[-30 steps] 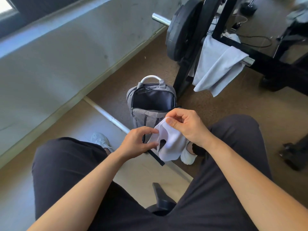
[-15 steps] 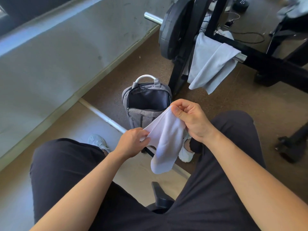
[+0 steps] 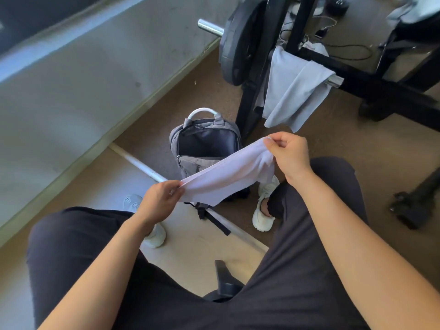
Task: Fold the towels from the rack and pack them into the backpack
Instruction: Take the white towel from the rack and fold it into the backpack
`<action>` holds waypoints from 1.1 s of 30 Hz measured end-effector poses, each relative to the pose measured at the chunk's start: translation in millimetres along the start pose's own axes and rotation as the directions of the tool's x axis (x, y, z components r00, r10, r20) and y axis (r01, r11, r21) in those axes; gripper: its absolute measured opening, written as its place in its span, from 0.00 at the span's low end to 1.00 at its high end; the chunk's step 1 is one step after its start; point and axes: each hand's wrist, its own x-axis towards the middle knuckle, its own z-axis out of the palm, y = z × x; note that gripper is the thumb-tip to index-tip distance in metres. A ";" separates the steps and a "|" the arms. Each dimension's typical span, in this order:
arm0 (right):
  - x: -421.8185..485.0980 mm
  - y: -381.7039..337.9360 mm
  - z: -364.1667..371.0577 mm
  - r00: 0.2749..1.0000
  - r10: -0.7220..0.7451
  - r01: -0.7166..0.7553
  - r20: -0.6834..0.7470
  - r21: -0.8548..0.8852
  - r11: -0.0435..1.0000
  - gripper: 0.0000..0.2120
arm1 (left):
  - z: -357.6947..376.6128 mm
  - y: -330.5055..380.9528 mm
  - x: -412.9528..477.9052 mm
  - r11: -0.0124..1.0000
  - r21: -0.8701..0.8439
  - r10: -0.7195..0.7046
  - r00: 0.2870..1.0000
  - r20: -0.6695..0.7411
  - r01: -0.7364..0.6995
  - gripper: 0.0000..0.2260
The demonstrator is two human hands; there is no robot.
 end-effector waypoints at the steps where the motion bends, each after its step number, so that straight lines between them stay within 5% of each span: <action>1: 1.4 0.4 -1.7 1.000 0.003 -0.003 0.029 -0.009 1.000 0.05 | -5.0 -1.3 -0.7 1.000 -0.018 0.003 0.998 -0.056 -0.004 0.16; 5: 1.0 1.2 -1.7 0.983 -0.015 0.042 0.184 -0.148 0.988 0.12 | -27.7 -5.0 -5.5 0.997 -0.076 -0.041 0.961 -0.273 0.021 0.12; 10: 2.4 10.2 6.7 0.962 -0.011 0.116 0.273 -0.374 0.920 0.07 | -45.7 -5.2 -12.0 1.000 0.007 -0.023 0.879 -0.475 0.030 0.06; 15: -6.4 -0.1 22.0 0.942 -0.334 0.330 0.017 -0.219 0.918 0.05 | -53.0 5.1 -16.7 0.982 0.094 0.180 0.648 -0.740 -0.165 0.04; 16: -8.0 -1.4 23.8 0.933 -0.359 0.354 0.018 -0.219 0.909 0.04 | -53.3 5.3 -17.0 0.982 0.100 0.180 0.642 -0.745 -0.160 0.05; 18: -7.0 2.3 24.0 0.936 -0.172 0.279 0.307 -0.351 0.894 0.03 | -52.1 -2.0 -16.4 0.994 0.104 0.083 0.786 -0.613 -0.023 0.09; 19: -8.6 6.1 24.3 0.867 0.054 0.221 0.495 -0.480 0.849 0.04 | -49.0 -7.1 -15.9 0.990 0.116 -0.019 0.876 -0.482 0.085 0.11; 21: -12.9 14.0 23.6 0.692 0.380 0.142 0.614 -0.632 0.762 0.04 | -43.6 -13.3 -15.8 0.973 0.112 -0.164 0.943 -0.288 0.204 0.12; 25: -8.6 14.3 24.7 0.838 0.286 0.009 0.465 -0.535 0.845 0.05 | -46.2 -7.3 -14.1 0.975 -0.036 -0.213 0.880 -0.424 0.218 0.07; 33: -1.2 15.5 22.5 0.927 0.240 -0.155 0.288 -0.290 0.944 0.04 | -53.0 -8.3 -15.2 0.874 -0.400 -0.425 0.832 -0.355 0.276 0.08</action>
